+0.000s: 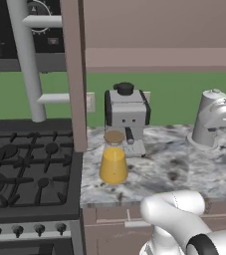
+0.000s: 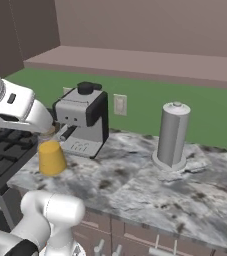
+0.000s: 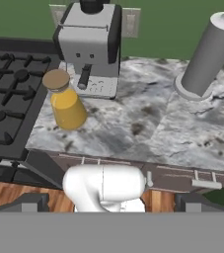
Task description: There is a tray on the dining counter. Grab the cup, mug, and pitcher and place them on the tray. The pitcher may be placed next to the tray if it cannot fit the tray.
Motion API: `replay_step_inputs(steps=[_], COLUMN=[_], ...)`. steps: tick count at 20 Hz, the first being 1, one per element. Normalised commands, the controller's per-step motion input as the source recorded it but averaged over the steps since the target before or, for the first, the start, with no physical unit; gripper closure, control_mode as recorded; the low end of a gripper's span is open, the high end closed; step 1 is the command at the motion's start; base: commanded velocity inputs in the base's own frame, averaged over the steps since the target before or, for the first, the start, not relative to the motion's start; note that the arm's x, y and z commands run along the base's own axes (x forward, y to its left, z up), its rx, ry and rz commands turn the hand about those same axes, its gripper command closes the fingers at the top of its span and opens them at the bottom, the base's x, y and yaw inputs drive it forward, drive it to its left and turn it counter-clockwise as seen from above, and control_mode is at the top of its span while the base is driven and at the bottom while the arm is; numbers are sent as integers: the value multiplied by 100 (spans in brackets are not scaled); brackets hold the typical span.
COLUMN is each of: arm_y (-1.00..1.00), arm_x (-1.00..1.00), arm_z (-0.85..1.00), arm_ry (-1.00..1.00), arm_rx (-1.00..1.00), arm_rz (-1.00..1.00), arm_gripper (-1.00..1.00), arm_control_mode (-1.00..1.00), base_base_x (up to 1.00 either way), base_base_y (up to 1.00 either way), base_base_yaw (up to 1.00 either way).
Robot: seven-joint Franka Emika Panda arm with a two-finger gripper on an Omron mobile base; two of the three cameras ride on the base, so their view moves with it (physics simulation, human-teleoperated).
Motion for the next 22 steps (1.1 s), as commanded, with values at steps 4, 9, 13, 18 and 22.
replay_step_inputs(steps=[4,9,13,18,22], arm_y=[0,7,9,18,25], arm_x=[0,0,0,0,0], arm_z=[-15,-55,-53,-28,-18], arm_ry=[5,13,9,7,14], arm_rx=[1,2,0,0,0], arm_rz=[0,0,0,0,0], arm_gripper=[-100,-100,-100,-100,-100], arm_control_mode=[-100,-100,-100,-100,-100], base_base_x=[0,0,0,0,0], base_base_y=[0,0,0,0,0], base_base_yaw=[0,0,0,0,0])
